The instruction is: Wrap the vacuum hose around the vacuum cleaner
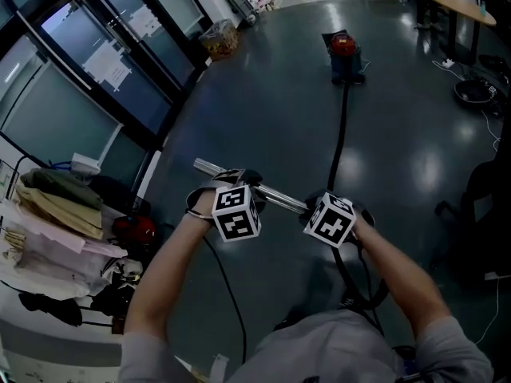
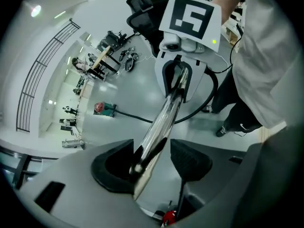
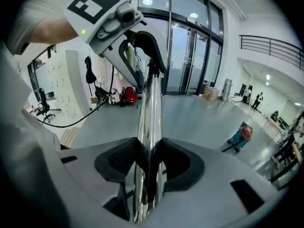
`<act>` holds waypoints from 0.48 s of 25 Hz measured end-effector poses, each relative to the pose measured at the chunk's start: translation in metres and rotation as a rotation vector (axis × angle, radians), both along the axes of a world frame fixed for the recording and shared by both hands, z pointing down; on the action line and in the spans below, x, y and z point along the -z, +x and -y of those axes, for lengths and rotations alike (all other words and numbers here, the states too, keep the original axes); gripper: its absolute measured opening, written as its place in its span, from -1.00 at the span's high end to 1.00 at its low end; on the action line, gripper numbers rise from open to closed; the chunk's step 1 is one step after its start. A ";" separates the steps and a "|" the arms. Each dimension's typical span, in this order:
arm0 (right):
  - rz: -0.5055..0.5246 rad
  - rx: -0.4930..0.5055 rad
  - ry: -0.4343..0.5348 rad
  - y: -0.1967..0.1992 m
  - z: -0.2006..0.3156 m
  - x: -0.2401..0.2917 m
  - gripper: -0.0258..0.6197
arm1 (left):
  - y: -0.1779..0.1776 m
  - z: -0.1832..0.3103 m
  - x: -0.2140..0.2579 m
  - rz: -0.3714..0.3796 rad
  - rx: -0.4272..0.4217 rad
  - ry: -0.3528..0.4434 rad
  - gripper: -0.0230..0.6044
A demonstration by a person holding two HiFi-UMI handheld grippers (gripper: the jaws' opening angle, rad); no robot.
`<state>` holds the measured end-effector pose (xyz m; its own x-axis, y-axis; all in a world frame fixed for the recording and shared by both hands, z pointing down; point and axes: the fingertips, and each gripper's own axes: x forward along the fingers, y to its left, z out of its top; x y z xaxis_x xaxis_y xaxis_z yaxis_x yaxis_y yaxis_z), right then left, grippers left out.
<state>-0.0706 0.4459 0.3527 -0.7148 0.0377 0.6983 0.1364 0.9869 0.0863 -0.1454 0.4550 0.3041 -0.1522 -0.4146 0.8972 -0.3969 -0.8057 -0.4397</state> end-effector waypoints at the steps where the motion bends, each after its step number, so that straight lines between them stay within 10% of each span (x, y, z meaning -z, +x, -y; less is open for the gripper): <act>1: -0.005 0.014 0.000 -0.001 0.001 0.000 0.38 | -0.002 0.000 -0.004 0.027 -0.001 -0.027 0.16; 12: -0.106 0.128 0.033 0.002 0.020 -0.020 0.38 | -0.004 0.005 -0.040 0.036 -0.055 -0.182 0.17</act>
<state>-0.0685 0.4263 0.3722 -0.6278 0.0994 0.7720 0.2711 0.9576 0.0971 -0.1492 0.4500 0.3445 -0.1673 -0.2548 0.9524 -0.3370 -0.8931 -0.2981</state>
